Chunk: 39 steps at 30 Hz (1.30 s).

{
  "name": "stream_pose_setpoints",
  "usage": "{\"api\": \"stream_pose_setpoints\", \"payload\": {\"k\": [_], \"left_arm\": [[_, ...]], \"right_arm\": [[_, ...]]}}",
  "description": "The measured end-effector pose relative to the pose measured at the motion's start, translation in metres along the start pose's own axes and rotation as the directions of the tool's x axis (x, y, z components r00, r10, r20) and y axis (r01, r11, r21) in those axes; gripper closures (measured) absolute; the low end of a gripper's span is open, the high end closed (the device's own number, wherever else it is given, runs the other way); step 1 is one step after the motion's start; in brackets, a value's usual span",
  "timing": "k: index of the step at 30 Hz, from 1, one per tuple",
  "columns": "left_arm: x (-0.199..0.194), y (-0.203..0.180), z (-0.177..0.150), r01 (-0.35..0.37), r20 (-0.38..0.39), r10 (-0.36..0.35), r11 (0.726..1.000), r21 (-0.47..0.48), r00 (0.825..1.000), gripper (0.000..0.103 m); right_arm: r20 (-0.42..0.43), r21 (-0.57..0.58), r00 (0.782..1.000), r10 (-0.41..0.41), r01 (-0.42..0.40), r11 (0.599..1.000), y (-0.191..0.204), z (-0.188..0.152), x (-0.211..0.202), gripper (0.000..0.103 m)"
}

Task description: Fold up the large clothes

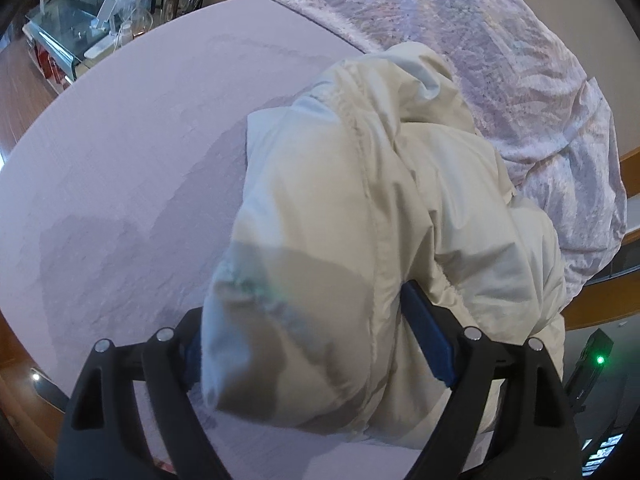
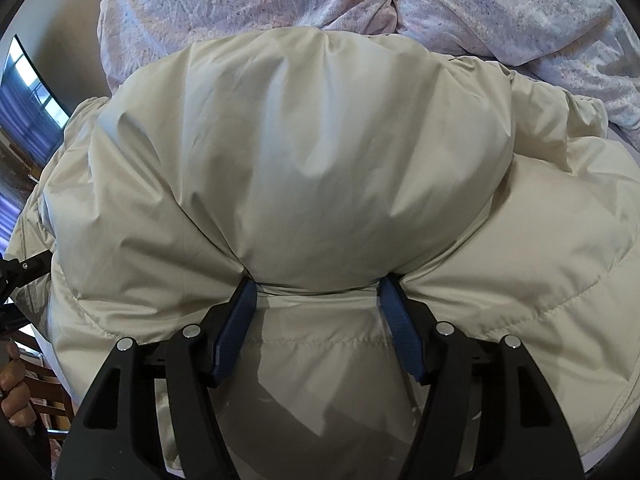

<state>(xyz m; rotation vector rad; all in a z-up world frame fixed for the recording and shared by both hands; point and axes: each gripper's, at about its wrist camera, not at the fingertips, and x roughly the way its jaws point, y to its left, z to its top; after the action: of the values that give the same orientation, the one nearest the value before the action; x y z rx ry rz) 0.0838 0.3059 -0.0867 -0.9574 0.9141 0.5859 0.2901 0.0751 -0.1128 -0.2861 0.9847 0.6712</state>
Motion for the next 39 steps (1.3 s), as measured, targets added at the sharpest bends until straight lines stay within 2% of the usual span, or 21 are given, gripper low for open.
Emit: {"api": "stream_pose_setpoints", "payload": {"k": [1, 3, 8, 10, 19, 23, 26, 32, 39], "left_arm": [[0.001, 0.000, 0.000, 0.009, 0.001, -0.009, 1.000, -0.004, 1.000, 0.021], [0.002, -0.001, 0.000, 0.034, 0.006, -0.034, 0.999, -0.007, 0.999, 0.033], [-0.008, -0.010, 0.000, 0.036, 0.039, -0.038, 0.999, 0.034, 0.999, 0.060], [-0.013, -0.013, 0.002, 0.044, 0.050, -0.046, 0.998, 0.040, 0.998, 0.064], [-0.027, -0.021, 0.002, 0.049, 0.077, -0.055, 0.996, 0.078, 0.996, 0.069], [-0.034, -0.030, 0.002, 0.047, 0.096, -0.056, 0.994, 0.099, 0.994, 0.070], [-0.041, -0.039, 0.001, 0.054, 0.114, -0.068, 0.991, 0.122, 0.991, 0.071], [-0.070, -0.076, -0.003, 0.107, 0.167, -0.142, 0.973, 0.202, 0.976, 0.072], [-0.094, -0.131, -0.017, 0.164, 0.192, -0.230, 0.937, 0.308, 0.954, 0.072]], "right_arm": [[0.001, -0.001, 1.000, 0.000, 0.000, 1.000, 0.000, 0.000, 0.000, 0.038], [0.004, -0.002, 1.000, 0.000, 0.000, 1.000, 0.000, -0.001, -0.001, 0.038], [0.012, -0.006, 1.000, -0.001, 0.002, 1.000, 0.000, -0.003, -0.002, 0.038], [0.015, -0.007, 1.000, -0.003, 0.003, 1.000, 0.000, -0.004, -0.003, 0.038], [-0.016, 0.025, 0.999, 0.041, -0.041, 0.999, -0.016, -0.006, -0.025, 0.038], [-0.021, 0.017, 0.999, 0.036, -0.035, 0.999, -0.021, -0.012, -0.040, 0.038], [-0.046, -0.018, 0.999, 0.008, -0.009, 1.000, -0.020, -0.017, -0.032, 0.038], [-0.041, -0.057, 0.999, -0.032, 0.029, 0.998, -0.015, -0.013, -0.013, 0.035], [-0.028, -0.054, 1.000, 0.005, -0.006, 0.998, -0.023, -0.015, -0.013, 0.035]]}}
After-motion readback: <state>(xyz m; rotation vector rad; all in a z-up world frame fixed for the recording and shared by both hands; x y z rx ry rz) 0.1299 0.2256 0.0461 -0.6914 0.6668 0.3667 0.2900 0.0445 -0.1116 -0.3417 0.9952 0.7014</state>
